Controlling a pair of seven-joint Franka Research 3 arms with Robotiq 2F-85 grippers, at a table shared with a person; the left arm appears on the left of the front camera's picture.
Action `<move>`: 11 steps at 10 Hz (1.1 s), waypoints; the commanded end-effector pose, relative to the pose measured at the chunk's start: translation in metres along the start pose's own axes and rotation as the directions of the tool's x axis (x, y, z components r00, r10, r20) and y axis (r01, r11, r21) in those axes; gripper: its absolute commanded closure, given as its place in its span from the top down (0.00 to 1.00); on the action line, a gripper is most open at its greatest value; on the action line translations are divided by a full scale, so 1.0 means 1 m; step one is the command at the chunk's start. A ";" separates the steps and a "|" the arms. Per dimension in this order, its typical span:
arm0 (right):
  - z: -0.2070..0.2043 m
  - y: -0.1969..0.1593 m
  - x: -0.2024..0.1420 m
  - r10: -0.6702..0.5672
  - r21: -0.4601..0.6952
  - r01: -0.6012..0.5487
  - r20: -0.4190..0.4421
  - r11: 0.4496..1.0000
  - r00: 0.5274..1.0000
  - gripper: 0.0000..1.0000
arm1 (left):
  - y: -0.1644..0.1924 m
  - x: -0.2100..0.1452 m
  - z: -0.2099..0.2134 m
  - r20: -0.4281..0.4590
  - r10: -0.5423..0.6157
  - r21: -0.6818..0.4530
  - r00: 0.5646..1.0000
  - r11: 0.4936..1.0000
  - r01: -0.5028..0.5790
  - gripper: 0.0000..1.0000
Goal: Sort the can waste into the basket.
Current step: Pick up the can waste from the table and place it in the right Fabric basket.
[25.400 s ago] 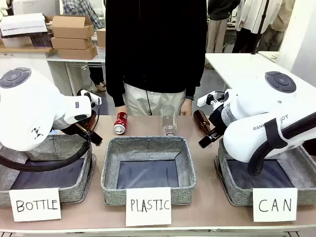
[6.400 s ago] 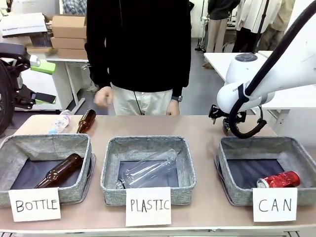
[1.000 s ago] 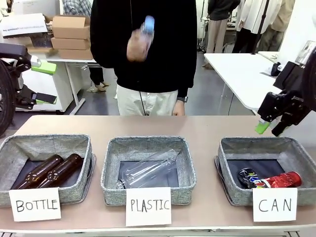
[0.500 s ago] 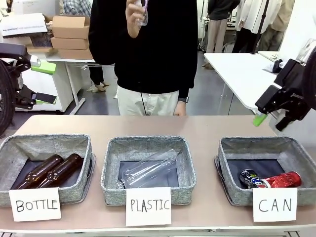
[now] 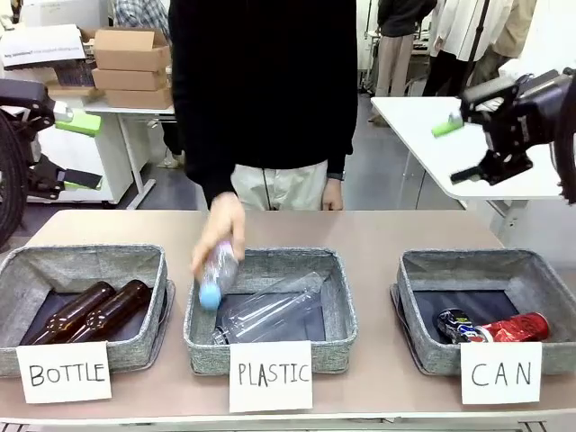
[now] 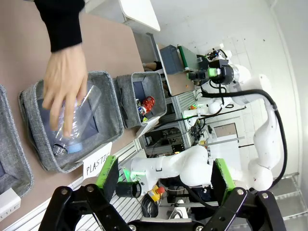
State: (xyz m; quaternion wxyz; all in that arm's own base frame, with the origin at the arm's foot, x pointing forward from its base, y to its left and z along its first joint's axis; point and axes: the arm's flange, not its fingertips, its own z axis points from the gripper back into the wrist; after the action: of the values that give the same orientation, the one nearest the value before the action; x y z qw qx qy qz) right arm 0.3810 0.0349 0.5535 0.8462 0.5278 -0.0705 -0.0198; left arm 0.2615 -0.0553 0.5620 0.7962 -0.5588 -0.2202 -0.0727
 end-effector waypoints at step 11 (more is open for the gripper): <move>-0.011 -0.012 0.017 -0.065 0.152 0.061 0.022 0.987 0.998 1.00 | -0.002 0.000 0.000 0.002 0.001 -0.016 1.000 1.000 -0.001 1.00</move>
State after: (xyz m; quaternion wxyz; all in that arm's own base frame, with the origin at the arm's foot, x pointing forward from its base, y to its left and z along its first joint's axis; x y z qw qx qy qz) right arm 0.3987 0.0383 0.5415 0.8023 0.5911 -0.0586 -0.0598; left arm 0.2615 -0.0551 0.5619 0.7963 -0.5587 -0.2202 -0.0723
